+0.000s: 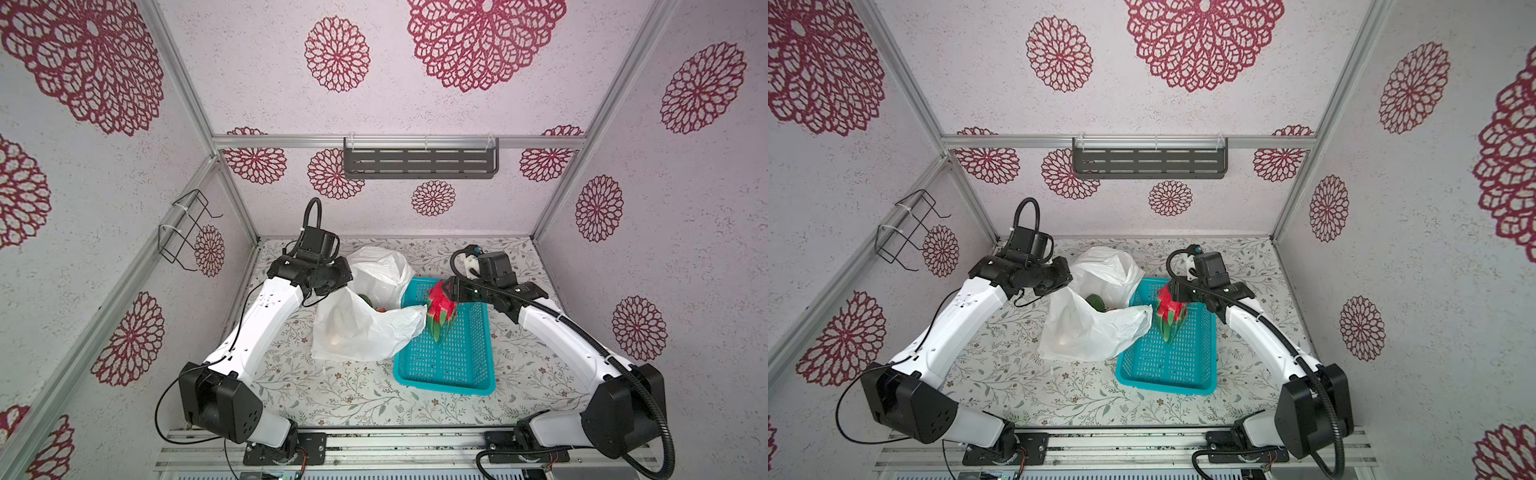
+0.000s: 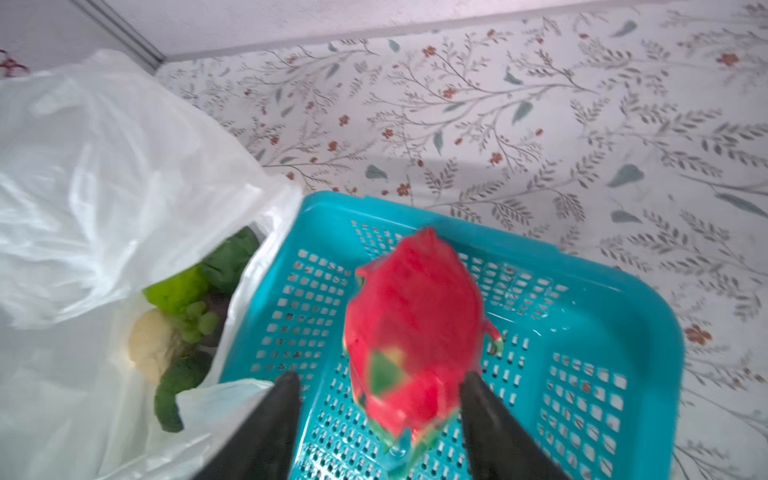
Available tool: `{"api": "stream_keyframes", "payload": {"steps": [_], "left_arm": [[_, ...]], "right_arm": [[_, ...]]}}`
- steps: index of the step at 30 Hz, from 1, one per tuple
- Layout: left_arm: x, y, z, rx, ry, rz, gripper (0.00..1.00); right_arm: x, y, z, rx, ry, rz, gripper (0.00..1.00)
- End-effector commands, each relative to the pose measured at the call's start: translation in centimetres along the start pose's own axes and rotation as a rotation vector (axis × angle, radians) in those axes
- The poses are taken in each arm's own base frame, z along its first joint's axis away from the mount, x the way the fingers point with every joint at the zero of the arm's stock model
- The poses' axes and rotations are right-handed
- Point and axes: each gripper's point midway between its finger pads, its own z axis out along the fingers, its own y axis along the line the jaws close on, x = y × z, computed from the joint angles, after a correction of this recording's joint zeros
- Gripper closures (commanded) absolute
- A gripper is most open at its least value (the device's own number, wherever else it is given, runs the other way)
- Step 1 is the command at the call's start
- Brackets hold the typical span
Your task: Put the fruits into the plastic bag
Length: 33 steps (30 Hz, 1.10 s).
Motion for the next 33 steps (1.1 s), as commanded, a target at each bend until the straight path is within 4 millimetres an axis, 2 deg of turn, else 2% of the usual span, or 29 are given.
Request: {"api": "stream_keyframes", "payload": {"steps": [1, 3, 6, 8, 9, 11, 14, 15, 23, 29, 33], "left_arm": [[-0.5, -0.5, -0.9, 0.034, -0.028, 0.007, 1.0], [-0.4, -0.4, -0.9, 0.031, -0.028, 0.004, 1.0], [-0.4, -0.3, -0.8, 0.03, -0.028, 0.002, 1.0], [-0.4, -0.4, -0.7, 0.03, -0.026, 0.003, 1.0], [-0.4, -0.4, -0.7, 0.03, -0.023, 0.003, 1.0], [-0.5, -0.5, -0.7, 0.03, -0.025, 0.003, 1.0], [-0.5, -0.4, -0.5, 0.027, -0.024, 0.002, 1.0], [-0.4, -0.4, -0.5, 0.028, -0.022, 0.001, 1.0], [-0.4, -0.3, -0.6, 0.028, -0.023, 0.0, 1.0], [-0.2, 0.1, -0.8, 0.01, -0.023, 0.005, 1.0], [-0.1, 0.2, -0.9, 0.011, -0.026, 0.006, 1.0]], "right_arm": [[-0.3, 4.0, 0.0, -0.168, 0.003, -0.077, 0.76], [0.4, 4.7, 0.1, -0.173, 0.016, -0.094, 0.75], [1.2, 3.6, 0.5, -0.113, 0.033, -0.082, 0.73], [1.7, 2.7, 0.8, -0.074, 0.055, -0.068, 0.67], [2.0, 2.4, 0.9, -0.059, 0.065, -0.062, 0.59], [2.6, 1.6, 1.3, -0.02, 0.081, -0.036, 0.34], [3.1, 0.9, 2.2, 0.013, 0.105, -0.012, 0.12], [3.2, 0.9, 2.6, 0.012, 0.114, -0.006, 0.01], [3.9, -0.1, 6.1, 0.058, 0.192, 0.044, 0.01], [6.8, 0.4, 8.2, 0.022, 0.3, 0.072, 0.01], [8.7, -0.2, 9.3, 0.072, 0.364, 0.068, 0.01]]}}
